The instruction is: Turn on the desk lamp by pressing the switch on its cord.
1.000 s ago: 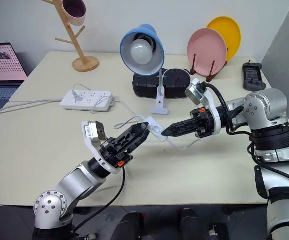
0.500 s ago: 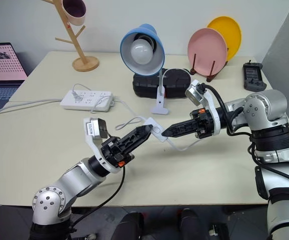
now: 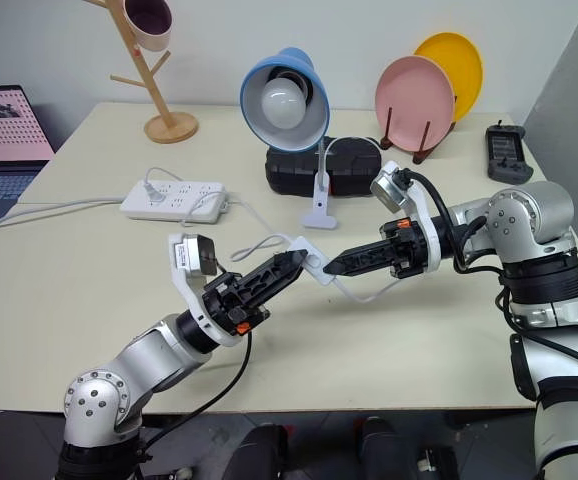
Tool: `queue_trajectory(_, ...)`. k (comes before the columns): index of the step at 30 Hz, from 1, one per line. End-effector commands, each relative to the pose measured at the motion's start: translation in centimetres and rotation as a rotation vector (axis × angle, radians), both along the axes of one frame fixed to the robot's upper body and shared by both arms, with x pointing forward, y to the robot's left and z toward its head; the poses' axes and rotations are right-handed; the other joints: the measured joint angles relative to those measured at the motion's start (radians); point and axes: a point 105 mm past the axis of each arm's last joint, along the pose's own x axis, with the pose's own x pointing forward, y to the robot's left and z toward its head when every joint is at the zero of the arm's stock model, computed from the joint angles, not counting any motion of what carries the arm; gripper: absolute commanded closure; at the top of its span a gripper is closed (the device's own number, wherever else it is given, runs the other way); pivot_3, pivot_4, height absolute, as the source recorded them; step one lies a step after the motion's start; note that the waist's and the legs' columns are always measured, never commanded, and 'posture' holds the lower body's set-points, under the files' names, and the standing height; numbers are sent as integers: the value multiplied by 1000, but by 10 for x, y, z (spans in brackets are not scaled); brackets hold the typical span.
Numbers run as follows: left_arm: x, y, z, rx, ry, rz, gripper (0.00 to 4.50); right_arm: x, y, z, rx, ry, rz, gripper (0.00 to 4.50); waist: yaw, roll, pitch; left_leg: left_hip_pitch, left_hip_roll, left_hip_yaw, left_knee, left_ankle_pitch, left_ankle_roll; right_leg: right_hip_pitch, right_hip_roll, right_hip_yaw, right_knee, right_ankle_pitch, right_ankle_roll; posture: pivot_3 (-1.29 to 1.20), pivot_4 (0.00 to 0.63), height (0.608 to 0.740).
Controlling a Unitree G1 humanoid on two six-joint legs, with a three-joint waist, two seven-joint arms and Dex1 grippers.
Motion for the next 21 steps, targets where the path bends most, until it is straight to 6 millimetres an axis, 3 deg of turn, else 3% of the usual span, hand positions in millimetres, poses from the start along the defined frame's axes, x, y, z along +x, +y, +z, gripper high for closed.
queue_trajectory(1,-8,-4,8,-10,-38,-37,2320,-5,0,10,33,-34,24,4190,0,0,0,0,0,0,0,0,0,0,0,0,0,0,0,0,150,740)
queue_trajectory(7,-8,-4,7,-1,-35,-41,2320,-6,0,9,34,-31,28,4190,0,0,0,0,0,0,0,0,0,0,0,0,0,0,0,0,150,740)
queue_trajectory(16,-10,-4,10,-37,-26,-38,4002,-8,-1,7,29,-26,32,4190,0,0,0,0,0,0,0,0,0,0,0,0,-1,0,0,0,150,740)
queue_trajectory(21,-12,-5,10,-53,-14,-39,4024,-10,-2,6,24,-27,37,4190,0,0,0,-1,0,0,0,0,0,0,0,0,-1,0,0,0,150,740)
